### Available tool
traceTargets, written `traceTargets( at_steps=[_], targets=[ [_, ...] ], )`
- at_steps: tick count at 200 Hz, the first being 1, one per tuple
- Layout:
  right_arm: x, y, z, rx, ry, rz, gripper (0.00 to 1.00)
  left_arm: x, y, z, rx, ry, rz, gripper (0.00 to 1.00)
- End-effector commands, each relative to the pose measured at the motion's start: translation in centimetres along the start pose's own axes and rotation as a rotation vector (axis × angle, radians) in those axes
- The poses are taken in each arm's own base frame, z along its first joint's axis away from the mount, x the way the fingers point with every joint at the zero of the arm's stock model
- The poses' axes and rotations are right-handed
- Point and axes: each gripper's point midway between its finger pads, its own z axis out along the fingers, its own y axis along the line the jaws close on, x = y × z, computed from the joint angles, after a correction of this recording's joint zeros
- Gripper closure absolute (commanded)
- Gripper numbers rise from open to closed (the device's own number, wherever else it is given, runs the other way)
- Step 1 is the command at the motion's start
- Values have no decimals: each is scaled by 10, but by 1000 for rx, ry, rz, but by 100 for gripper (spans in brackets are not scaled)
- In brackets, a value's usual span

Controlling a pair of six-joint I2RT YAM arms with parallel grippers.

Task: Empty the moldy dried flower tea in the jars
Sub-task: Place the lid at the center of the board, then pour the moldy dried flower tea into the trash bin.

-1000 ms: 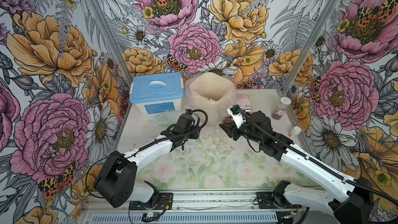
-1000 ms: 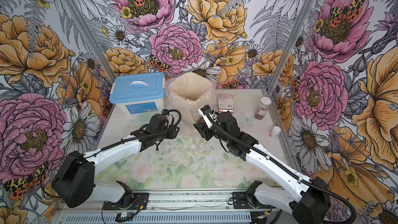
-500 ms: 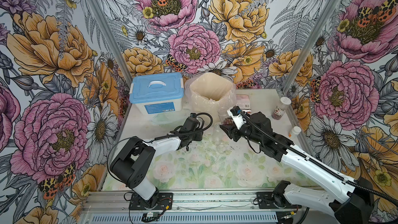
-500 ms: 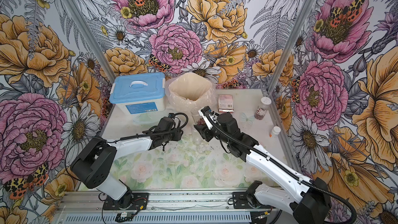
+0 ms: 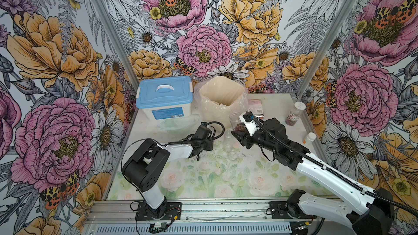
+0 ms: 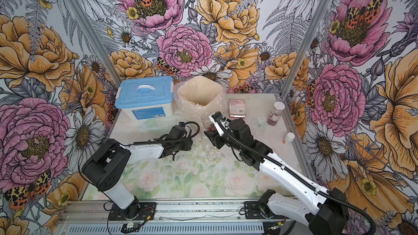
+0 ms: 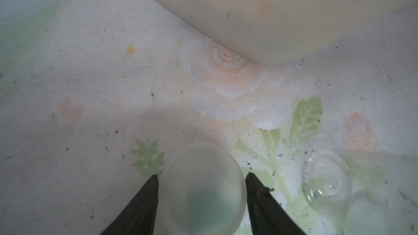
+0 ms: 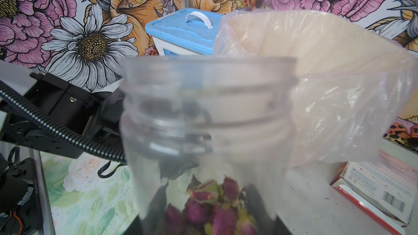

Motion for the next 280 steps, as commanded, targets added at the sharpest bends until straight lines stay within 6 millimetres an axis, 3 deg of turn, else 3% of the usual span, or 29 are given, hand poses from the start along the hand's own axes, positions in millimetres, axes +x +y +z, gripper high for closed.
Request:
traceTargets(
  at_steps=[1,41,91,139,168,208,244,280],
  targets=[
    [-10,-5,-7,27,-32,-27,100,8,5,1,-26,7,-24,30],
    [-16,-7,-11,43,-26,-53,100,1,1,-20,6,-5,-42,19],
    [-24,-26,-15,114,92,-110,100,-34,-3,-84,78,-133,-79,12],
    [-31,-63,-13,243,299,-220,100,-56,8,-131,187,-269,-186,2],
    [-36,-95,-12,364,438,-324,100,-61,11,-140,221,-299,-205,1],
    [-57,-132,-12,490,520,-426,100,-64,6,-137,250,-298,-210,1],
    [-72,-157,-8,589,583,-540,100,-62,7,-135,252,-300,-213,1],
    [-71,-181,-1,679,699,-662,100,-63,9,-138,256,-319,-216,1]
  ],
)
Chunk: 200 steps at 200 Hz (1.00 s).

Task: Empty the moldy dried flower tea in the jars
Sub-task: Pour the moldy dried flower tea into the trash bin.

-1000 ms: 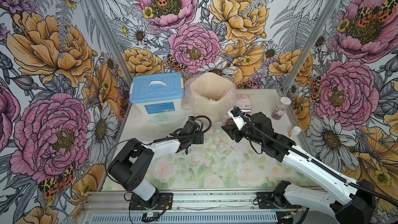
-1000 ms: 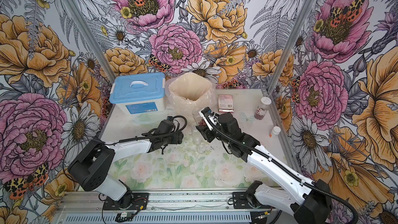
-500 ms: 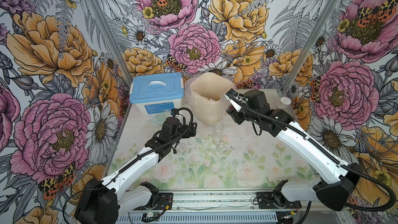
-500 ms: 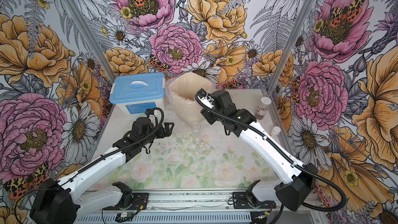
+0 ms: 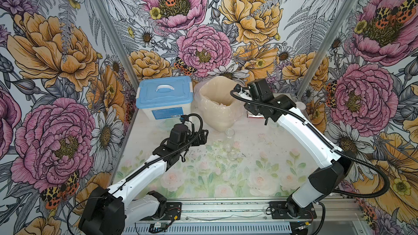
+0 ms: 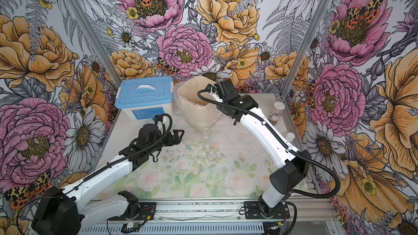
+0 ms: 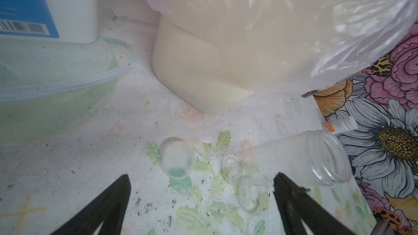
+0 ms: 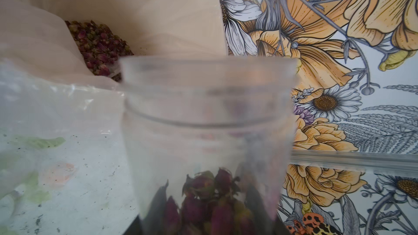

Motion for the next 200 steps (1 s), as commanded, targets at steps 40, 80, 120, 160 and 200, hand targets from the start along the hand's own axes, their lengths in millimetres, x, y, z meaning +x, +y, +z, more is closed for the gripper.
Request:
traceTargets(
  at_steps=[40,80,120,160,200],
  targets=[
    [0,-29,14,149,121,-157,100,-6,-3,-4,34,-36,-17,1],
    [-4,-32,22,192,172,-235,100,-5,-1,-4,36,-40,-26,1],
    [-9,-36,24,222,194,-276,100,-5,0,-4,38,-42,-26,1],
    [-16,-40,27,258,221,-321,100,-2,1,-4,41,-40,-36,1],
    [-21,-39,31,283,250,-406,100,-1,3,-4,48,-43,-46,1]
  ],
)
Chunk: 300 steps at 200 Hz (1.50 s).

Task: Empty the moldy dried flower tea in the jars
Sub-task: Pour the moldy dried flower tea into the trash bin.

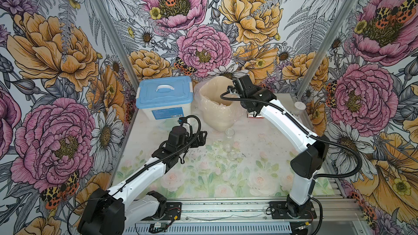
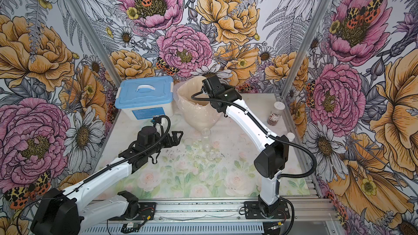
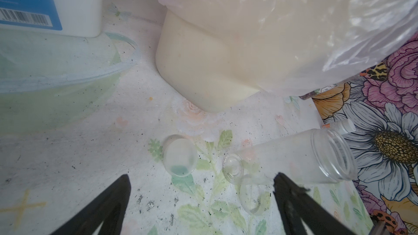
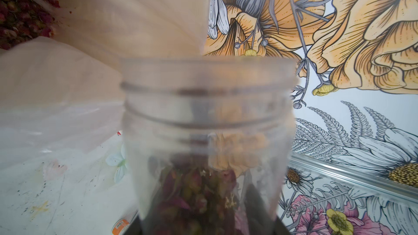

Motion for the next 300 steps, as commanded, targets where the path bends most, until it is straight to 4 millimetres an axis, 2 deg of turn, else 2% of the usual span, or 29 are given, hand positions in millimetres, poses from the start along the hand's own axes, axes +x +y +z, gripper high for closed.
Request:
traceTargets(
  at_steps=[1,96,202,234,300],
  targets=[
    [-5,-14,-3,63,22,-35,100,-6,-4,-4,35,-28,-22,1],
    [-16,-25,-3,128,29,-171,100,-2,-2,-2,51,-26,-46,1],
    [-33,-10,5,196,27,-471,100,-2,-3,-1,75,-31,-63,1],
    [-38,-16,4,254,14,-532,100,-2,-3,-1,78,-33,-67,1],
    [-50,-43,-6,365,-3,-593,100,-1,-3,0,84,-36,-70,1]
  ],
)
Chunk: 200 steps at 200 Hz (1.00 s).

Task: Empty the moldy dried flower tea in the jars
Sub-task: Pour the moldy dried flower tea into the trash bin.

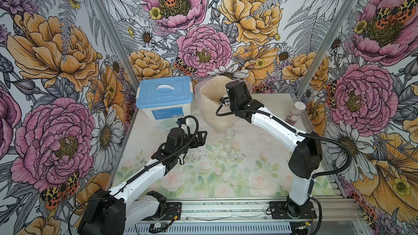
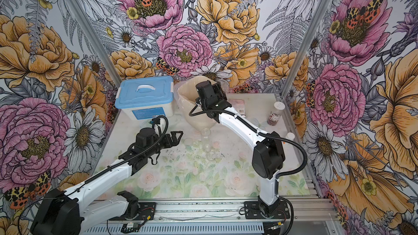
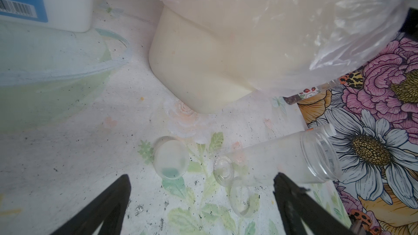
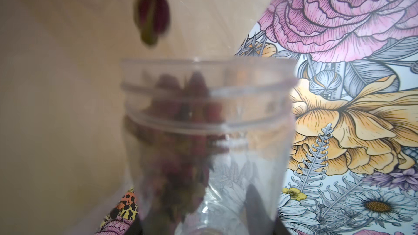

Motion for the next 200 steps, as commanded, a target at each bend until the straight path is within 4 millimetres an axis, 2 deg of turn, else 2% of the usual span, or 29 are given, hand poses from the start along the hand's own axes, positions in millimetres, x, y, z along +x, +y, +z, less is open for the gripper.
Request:
traceTargets(
  at_steps=[1,24,121,200],
  targets=[
    [19,-30,-12,98,20,5,100,-2,-1,-1,24,-15,-17,1],
    [20,-39,-15,126,12,-13,100,-3,-1,-1,26,-18,-19,1],
    [14,-49,-18,171,-36,-147,100,-2,-3,-1,42,-25,-27,1],
    [23,-54,-21,163,-41,-175,100,0,-3,2,57,-23,-34,1]
  ],
)
